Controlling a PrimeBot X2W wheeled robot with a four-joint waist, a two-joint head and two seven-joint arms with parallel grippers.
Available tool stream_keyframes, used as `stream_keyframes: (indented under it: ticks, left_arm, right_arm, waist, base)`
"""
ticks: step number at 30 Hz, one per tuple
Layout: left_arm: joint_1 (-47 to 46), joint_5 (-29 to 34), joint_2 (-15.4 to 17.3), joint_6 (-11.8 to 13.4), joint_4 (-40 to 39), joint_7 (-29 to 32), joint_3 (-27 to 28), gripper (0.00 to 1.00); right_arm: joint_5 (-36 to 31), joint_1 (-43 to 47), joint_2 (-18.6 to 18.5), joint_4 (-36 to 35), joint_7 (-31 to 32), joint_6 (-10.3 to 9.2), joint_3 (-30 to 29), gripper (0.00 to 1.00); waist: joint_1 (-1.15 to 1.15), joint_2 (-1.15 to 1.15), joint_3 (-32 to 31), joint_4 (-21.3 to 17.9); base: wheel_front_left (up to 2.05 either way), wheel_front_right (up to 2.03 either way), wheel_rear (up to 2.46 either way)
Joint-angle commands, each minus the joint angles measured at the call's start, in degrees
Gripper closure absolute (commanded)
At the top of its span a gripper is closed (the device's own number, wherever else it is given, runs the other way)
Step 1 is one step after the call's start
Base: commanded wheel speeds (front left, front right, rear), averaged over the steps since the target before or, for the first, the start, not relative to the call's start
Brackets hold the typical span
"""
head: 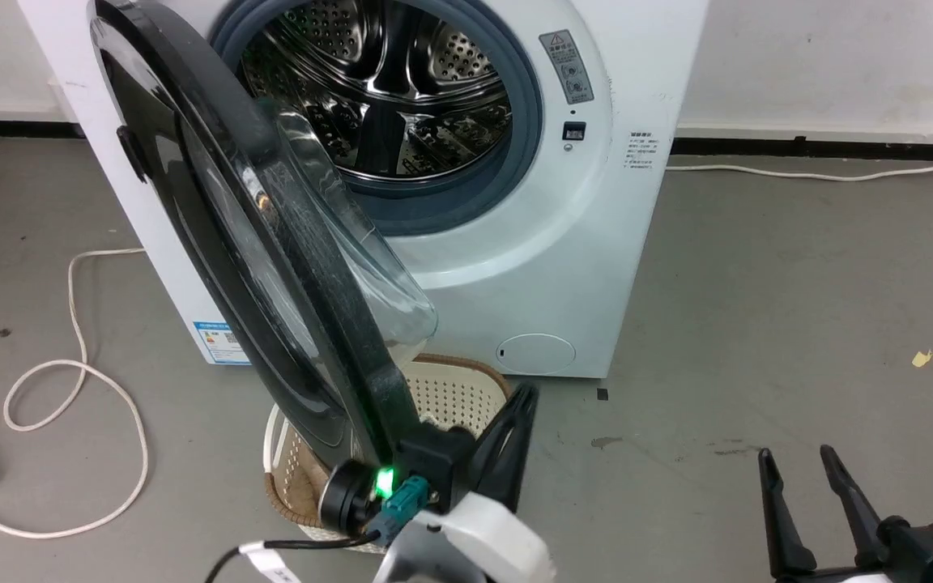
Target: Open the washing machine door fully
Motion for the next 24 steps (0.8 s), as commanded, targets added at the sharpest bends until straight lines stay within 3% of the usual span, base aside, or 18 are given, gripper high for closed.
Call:
stream_keyframes:
  ticks: [1, 9, 15, 20, 24]
  left_arm:
    - [1.04, -0.6, 0.42, 0.36, 2.44, -0.7, 0.46, 1.0]
    - [2.22, -2.68, 1.64, 1.19, 11.66, -5.34, 4.38, 1.0]
    - [2.52, -3.37, 2.6, 1.2, 13.23, -7.09, 5.72, 1.0]
    - [3.95, -4.12, 3.04, 1.6, 12.97, -8.21, 6.44, 1.0]
    - [5.41, -4.53, 3.68, 1.59, 11.89, -8.66, 6.43, 1.0]
  right_arm:
    - [0.12, -1.1, 0.34, 0.3, -0.24, -0.04, 0.14, 0.0]
    - [0.42, -1.29, 0.41, 0.94, -0.38, -0.04, 0.58, 0.0]
    - [0.0, -1.05, 0.37, 1.51, -0.36, -0.04, 2.11, 0.0]
    - [0.32, -0.89, 0.4, 1.55, -0.41, -0.04, 1.88, 0.0]
    - [0.62, -0.13, 0.42, 1.86, -0.45, -0.04, 1.73, 0.0]
  waist:
    - [0.0, 0.0, 0.1, -0.03]
    - [0.0, 0.0, -0.22, 0.91]
    - [0.0, 0.0, -0.74, 3.23]
    - [0.0, 0.0, -1.31, 7.22]
    - [0.0, 0.0, -1.88, 12.92]
  base:
    - [0.0, 0.0, 0.0]
    - [0.0, 0.0, 0.0]
    - [0.0, 0.0, 0.0]
    - [0.0, 0.0, 0.0]
    - [0.0, 0.0, 0.0]
